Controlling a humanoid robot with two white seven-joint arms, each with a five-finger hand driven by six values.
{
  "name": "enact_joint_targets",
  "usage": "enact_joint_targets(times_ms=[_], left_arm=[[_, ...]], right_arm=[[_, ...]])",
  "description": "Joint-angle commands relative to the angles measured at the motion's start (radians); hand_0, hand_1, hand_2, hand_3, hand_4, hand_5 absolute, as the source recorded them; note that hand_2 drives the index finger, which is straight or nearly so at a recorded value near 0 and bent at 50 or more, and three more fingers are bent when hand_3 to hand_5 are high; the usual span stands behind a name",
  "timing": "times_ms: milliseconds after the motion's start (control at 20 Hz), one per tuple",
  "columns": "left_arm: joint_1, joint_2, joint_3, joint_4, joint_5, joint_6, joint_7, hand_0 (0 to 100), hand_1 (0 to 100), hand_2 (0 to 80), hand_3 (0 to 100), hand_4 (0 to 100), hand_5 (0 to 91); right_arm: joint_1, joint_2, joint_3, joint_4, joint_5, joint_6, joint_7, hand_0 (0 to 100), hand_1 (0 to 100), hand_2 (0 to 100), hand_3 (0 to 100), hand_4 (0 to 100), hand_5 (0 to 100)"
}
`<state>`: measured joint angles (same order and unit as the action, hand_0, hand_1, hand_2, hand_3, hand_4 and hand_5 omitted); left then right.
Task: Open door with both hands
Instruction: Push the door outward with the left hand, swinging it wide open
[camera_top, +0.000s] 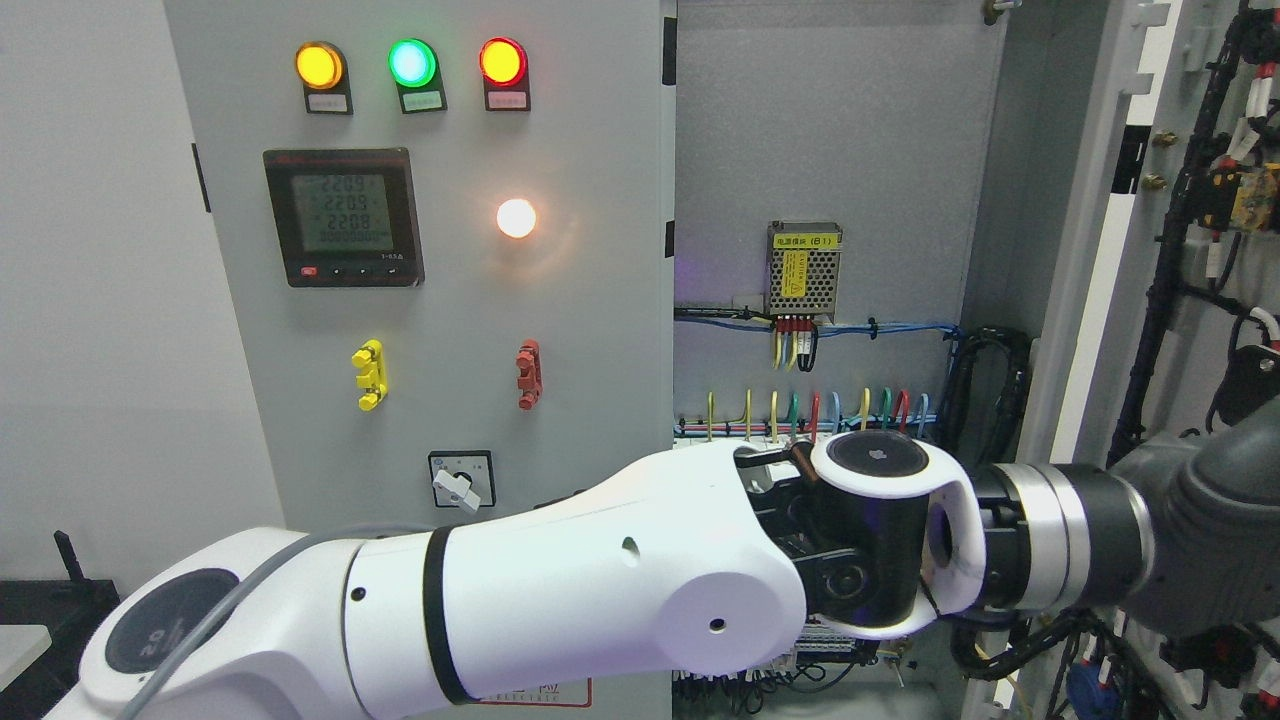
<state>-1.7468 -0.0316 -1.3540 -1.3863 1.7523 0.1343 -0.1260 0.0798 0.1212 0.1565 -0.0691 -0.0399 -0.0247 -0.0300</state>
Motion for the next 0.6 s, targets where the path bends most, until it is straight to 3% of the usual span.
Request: enact_joint_targets(times_ms=[0, 551], left_arm=[[0.000, 0.083, 0.006, -0.008, 0.004, 0.002, -0.033, 0, 0, 0.0, 0, 3, 0.0], [0.099, 0.536, 0.000, -0.270, 0.009, 0.007, -0.086, 0, 0, 0.0, 0, 3, 0.0]], right_arm=[[0.000, 0.000, 0.000, 0.000, 0.000, 0.000, 0.001, 11, 0, 0, 0, 0, 0], [0.000, 0.000, 0.000, 0.000, 0.000, 0.000, 0.001, 11, 0, 0, 0, 0, 0]])
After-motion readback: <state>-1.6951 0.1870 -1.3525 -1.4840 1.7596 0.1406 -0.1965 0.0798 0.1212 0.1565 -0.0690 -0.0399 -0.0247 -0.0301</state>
